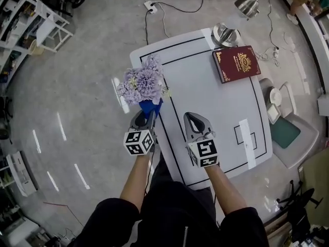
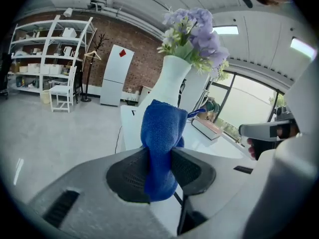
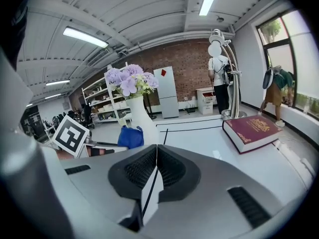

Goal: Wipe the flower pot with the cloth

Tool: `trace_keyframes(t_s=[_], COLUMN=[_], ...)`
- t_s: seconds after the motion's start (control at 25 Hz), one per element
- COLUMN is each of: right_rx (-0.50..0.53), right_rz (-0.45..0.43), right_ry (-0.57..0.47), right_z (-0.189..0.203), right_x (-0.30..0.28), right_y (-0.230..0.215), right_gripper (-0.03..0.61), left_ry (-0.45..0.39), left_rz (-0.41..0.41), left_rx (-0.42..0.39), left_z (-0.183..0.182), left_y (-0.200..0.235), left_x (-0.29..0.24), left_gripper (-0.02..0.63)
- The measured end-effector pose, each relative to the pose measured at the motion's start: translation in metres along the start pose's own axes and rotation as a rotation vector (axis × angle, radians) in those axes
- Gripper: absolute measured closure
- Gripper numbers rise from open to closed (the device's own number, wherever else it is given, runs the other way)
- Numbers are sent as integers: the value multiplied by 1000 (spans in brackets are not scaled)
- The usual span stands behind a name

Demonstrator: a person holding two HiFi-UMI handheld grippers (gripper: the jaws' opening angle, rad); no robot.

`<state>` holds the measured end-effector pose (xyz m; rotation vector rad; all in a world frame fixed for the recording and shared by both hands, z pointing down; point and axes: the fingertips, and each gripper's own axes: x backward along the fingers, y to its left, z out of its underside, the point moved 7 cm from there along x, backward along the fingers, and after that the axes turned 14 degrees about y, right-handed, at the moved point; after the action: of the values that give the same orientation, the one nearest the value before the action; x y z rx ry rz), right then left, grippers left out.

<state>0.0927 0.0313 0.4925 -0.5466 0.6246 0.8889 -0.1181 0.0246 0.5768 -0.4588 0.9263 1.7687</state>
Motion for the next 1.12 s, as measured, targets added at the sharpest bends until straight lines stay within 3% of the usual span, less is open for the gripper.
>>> trace_keyframes(t_s=[0.12,0.28,0.48,0.72,0.96,1.12], right_rx=[-15,-26,-47,-68,-85,-96], right_rz=[-6,-14,-22,-31,-23,-20], right_ry=[6,-9,-9,6,11,12], right_z=[10,9,11,21,28,30], right_x=[1,1,1,1,2,2], right_y=[-8,-15,-22,-30,-40,-44], right_gripper=[569,569,569,569,569,569], left_ry=[7,-102,-188,-133,-70,-181], left_rz=[0,54,42,-25,-25,-17], left_rx=[-29,-81,-33,66,148,133], left_z=[1,-31,-64,-52,-35,-63], left_y=[-11,-47,-67,-66,-73,-87], left_x=[-4,5,-2,-31,-56,-44], left_gripper=[489,489,489,490,489,490])
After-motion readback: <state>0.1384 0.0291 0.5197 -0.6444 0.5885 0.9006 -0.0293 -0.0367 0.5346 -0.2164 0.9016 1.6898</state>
